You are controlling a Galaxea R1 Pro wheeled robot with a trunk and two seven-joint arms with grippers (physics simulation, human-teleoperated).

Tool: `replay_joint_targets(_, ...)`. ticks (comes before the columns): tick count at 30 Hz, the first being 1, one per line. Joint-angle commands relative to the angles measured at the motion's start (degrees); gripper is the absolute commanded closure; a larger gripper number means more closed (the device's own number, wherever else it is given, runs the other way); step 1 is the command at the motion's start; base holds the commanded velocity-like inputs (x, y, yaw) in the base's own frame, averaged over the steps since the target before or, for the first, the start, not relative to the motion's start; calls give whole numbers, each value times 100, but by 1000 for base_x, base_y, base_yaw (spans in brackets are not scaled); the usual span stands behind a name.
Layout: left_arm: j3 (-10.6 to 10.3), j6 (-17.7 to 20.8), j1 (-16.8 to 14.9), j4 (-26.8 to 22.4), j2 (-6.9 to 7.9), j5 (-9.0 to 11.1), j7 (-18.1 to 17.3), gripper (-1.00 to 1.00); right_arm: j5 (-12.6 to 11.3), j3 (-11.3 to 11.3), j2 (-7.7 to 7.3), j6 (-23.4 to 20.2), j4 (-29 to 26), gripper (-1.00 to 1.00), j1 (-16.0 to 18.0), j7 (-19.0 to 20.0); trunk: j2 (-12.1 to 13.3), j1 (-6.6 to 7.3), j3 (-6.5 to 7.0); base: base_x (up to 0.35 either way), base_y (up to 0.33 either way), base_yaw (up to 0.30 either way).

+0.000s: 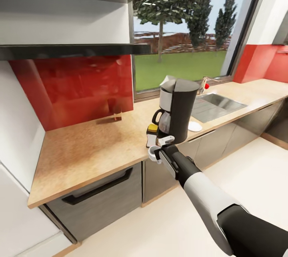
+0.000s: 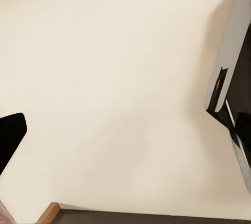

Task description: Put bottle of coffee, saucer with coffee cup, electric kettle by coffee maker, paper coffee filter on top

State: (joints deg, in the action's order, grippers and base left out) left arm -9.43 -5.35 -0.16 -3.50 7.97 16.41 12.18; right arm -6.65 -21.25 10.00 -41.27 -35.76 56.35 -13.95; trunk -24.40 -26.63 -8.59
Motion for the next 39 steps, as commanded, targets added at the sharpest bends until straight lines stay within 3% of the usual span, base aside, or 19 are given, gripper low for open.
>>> replay_joint_targets(1,-53,-13,-1,-2,-2,54,5,-100,-65,-19,0,-13,-1,100,8,-37,-12,-3,-12,0,0,-291)
replay_joint_targets(10,-48,-18,-1,-1,16,95,-14,-100,-65,-19,0,-17,-1,100,8,-37,-12,-3,-12,118,-42,-291)
replay_joint_targets(25,-20,-27,-1,1,38,108,-11,-100,-65,-19,0,-16,-1,100,8,-37,-12,-3,-12,255,-223,-289)
replay_joint_targets(39,-14,-27,-1,7,19,109,-14,-100,-65,-23,0,-12,-24,100,8,-41,-12,-3,-12,281,-186,-29)
